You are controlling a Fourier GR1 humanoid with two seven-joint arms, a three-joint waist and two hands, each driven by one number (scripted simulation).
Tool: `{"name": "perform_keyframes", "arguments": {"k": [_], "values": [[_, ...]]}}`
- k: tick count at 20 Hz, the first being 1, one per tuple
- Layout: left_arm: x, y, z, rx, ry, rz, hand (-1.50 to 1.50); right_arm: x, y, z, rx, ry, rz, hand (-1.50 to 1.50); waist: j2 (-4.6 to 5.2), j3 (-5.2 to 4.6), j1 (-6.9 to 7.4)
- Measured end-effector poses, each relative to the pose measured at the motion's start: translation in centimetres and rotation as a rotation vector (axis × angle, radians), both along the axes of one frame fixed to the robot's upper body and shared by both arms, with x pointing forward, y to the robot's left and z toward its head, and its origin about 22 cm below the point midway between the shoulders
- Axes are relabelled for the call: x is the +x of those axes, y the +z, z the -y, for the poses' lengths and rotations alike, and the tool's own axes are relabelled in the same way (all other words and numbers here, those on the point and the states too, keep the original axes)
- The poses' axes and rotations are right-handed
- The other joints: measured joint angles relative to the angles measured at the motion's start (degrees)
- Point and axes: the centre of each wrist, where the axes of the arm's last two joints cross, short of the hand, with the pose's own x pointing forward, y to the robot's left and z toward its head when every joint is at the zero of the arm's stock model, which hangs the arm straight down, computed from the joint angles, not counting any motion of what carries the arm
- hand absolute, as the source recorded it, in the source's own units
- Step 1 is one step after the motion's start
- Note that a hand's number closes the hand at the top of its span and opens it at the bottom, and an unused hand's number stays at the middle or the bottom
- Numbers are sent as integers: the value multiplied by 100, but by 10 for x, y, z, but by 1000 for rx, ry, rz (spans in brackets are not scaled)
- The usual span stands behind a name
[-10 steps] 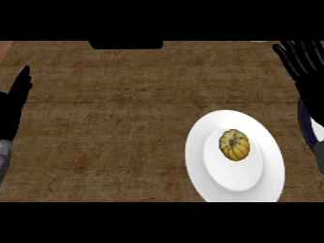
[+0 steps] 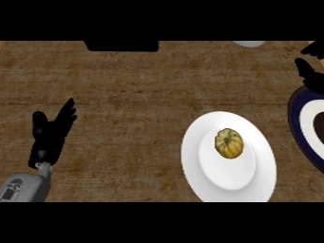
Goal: Pick the squash from the plate and place it in the plate
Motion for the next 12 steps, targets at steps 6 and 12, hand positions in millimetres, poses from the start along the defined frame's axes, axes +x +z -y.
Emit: {"name": "perform_keyframes", "arguments": {"k": [6, 12], "values": [[-13, -9, 23, -126, -27, -5, 0, -22, -11, -38, -178, -181, 149, -150, -53, 100, 1], [-25, -14, 34, -153, -40, 11, 0, -44, -15, -83, -329, -236, 70, -150, -51, 128, 42]]}}
